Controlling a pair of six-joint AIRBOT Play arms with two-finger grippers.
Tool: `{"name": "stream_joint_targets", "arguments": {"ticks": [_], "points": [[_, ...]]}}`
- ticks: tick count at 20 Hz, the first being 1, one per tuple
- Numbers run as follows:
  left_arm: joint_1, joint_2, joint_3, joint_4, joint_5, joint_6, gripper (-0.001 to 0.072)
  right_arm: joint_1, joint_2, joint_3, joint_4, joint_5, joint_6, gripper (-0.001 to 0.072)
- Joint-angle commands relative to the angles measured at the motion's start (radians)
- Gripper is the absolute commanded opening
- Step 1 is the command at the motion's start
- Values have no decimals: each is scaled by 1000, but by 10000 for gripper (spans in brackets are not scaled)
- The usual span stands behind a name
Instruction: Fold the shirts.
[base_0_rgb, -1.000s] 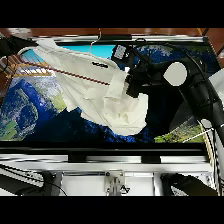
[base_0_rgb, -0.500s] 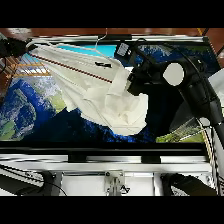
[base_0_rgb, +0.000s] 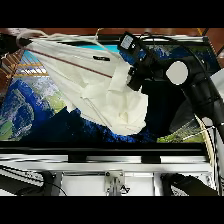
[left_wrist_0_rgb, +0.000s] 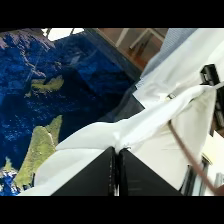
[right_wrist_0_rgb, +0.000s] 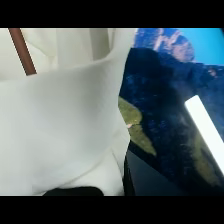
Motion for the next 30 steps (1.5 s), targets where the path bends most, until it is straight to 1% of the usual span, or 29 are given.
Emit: {"name": "stream_joint_targets", "arguments": {"ticks": [1, 4, 7, 11, 15, 16, 17, 18, 21, 22, 24, 25, 26, 27, 28, 30], "points": [[-37, -13, -2, 141, 77, -38, 50, 1, 37, 0, 59, -161, 1, 107], [-92, -37, -2, 233, 76, -86, 51, 7, 52, 0, 211, -128, 5, 107], [-163, -58, -22, 257, 118, -107, 51, 66, 47, 0, 210, -97, 5, 107], [-217, -66, -38, 327, 238, -107, 51, 122, 48, 0, 197, -101, 5, 107], [-222, -104, -38, 358, 267, -108, 53, 128, 66, 0, 198, -106, 6, 107], [-223, -121, -38, 362, 265, -114, 65, 128, 72, 0, 199, -107, 9, 107], [-225, -140, -38, 362, 264, -135, 126, 128, 75, 0, 201, -105, 23, 107], [-228, -158, -38, 362, 264, -159, 233, 128, 76, 0, 206, -105, 34, 107], [-238, -197, -37, 366, 259, -237, 508, 128, 74, 0, 207, -104, 34, 107], [-237, -200, -37, 383, 245, -244, 525, 128, 74, 0, 204, -104, 34, 107], [-227, -196, -37, 454, 185, -267, 523, 128, 74, 0, 205, -104, 35, 107], [-222, -194, -37, 496, 139, -288, 523, 128, 74, 0, 205, -103, 35, 107], [-218, -194, -37, 536, 66, -308, 522, 128, 74, 0, 204, -103, 35, 107], [-220, -194, -39, 557, -13, -307, 521, 128, 74, 0, 204, -103, 35, 107], [-229, -194, -39, 565, -90, -304, 518, 128, 74, 0, 204, -102, 36, 107], [-253, -193, -51, 529, -98, -302, 511, 128, 74, 0, 197, -102, 52, 107]]}}
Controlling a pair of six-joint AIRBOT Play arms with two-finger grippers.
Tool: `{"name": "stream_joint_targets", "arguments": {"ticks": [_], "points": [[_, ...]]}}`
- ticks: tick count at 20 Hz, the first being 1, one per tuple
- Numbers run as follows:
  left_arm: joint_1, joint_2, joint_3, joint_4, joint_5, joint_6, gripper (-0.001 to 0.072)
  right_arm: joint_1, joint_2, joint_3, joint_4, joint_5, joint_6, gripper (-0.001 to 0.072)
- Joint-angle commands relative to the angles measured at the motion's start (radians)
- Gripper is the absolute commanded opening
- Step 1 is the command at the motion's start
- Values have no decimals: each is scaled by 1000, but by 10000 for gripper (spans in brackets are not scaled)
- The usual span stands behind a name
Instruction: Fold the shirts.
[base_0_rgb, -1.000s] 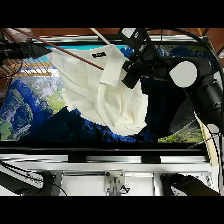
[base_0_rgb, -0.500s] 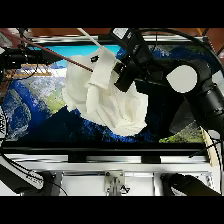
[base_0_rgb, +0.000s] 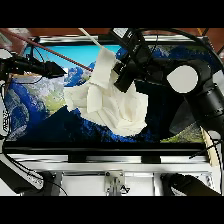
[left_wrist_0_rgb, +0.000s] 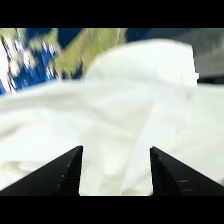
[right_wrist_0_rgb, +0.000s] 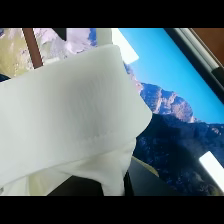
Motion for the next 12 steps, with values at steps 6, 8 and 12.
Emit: {"name": "stream_joint_targets", "arguments": {"ticks": [6, 8, 12], "points": [[-139, -31, -39, 147, -87, -2, 544, -1, 1, 0, -7, 1, 18, 107], [-158, -35, -63, 146, -82, 6, 544, -1, 1, 0, -26, 1, 18, 107], [-164, -48, -105, 118, -65, 17, 524, -1, 0, 0, -34, 0, 18, 107]]}}
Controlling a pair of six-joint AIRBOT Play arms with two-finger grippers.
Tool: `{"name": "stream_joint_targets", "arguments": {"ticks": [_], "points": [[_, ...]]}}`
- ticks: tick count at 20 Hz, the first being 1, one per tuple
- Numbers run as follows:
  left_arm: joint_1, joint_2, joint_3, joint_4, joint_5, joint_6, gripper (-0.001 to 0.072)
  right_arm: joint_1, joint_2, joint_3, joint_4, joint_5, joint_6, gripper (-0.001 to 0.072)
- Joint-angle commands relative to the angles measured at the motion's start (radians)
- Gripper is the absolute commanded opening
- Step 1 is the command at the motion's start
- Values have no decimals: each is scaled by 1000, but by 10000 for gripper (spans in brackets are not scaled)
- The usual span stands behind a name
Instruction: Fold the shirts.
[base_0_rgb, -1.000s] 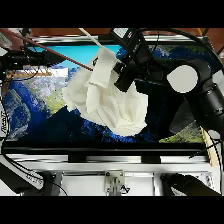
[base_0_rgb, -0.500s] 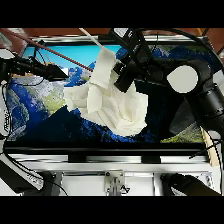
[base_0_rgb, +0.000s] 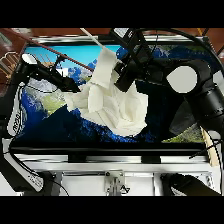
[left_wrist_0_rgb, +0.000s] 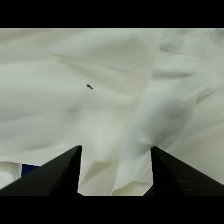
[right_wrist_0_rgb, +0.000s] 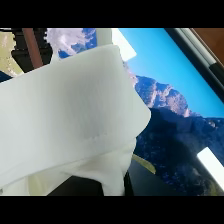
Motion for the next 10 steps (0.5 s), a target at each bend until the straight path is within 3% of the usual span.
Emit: {"name": "stream_joint_targets", "arguments": {"ticks": [1, 2, 3, 6, 10], "points": [[-14, -16, -23, -56, 7, 23, 410, -1, 1, 0, -14, -1, 1, 107], [-14, -19, -23, -98, 7, 42, 178, -1, 1, 0, -26, -1, 1, 107], [-12, -19, -23, -138, 6, 74, 52, -1, 1, 0, -34, -1, 2, 107], [9, -13, -17, -249, 18, 93, 50, -1, 1, 0, -50, 3, 9, 107], [130, 45, 11, -254, 61, 75, 50, -1, 1, 0, -116, 39, 20, 107]]}}
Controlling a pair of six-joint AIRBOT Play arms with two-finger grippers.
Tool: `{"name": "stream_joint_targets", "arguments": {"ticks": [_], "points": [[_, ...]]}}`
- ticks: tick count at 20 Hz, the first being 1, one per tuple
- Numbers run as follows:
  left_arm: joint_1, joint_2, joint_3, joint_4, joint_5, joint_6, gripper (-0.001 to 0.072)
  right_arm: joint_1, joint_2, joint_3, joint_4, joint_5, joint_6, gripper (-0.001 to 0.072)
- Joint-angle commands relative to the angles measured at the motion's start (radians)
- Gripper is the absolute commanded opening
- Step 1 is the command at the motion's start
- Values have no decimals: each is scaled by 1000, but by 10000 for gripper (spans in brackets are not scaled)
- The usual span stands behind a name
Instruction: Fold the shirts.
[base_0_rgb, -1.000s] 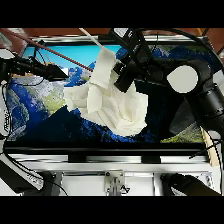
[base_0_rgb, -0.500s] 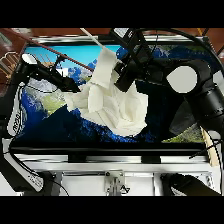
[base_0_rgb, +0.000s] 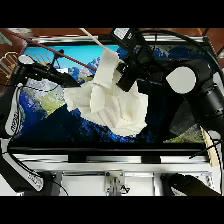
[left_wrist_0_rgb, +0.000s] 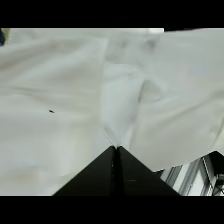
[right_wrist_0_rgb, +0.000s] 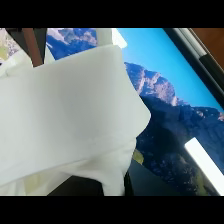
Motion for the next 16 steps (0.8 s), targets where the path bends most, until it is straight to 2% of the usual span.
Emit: {"name": "stream_joint_targets", "arguments": {"ticks": [1, 4, 8, 12, 16], "points": [[113, 46, 51, -46, 17, -16, 49, -1, 1, 0, -42, 28, 8, 107], [209, 88, 133, -79, 17, -19, 50, -1, -2, 0, -59, 64, 8, 107], [265, 121, 154, -196, 17, -18, 50, -1, -23, -1, -141, 171, 9, 107], [311, 137, 154, -281, 17, -2, 50, -10, -28, -1, -219, 181, 38, 107], [345, 158, 154, -361, -3, 10, 50, -43, -29, -1, -222, 204, 41, 107]]}}
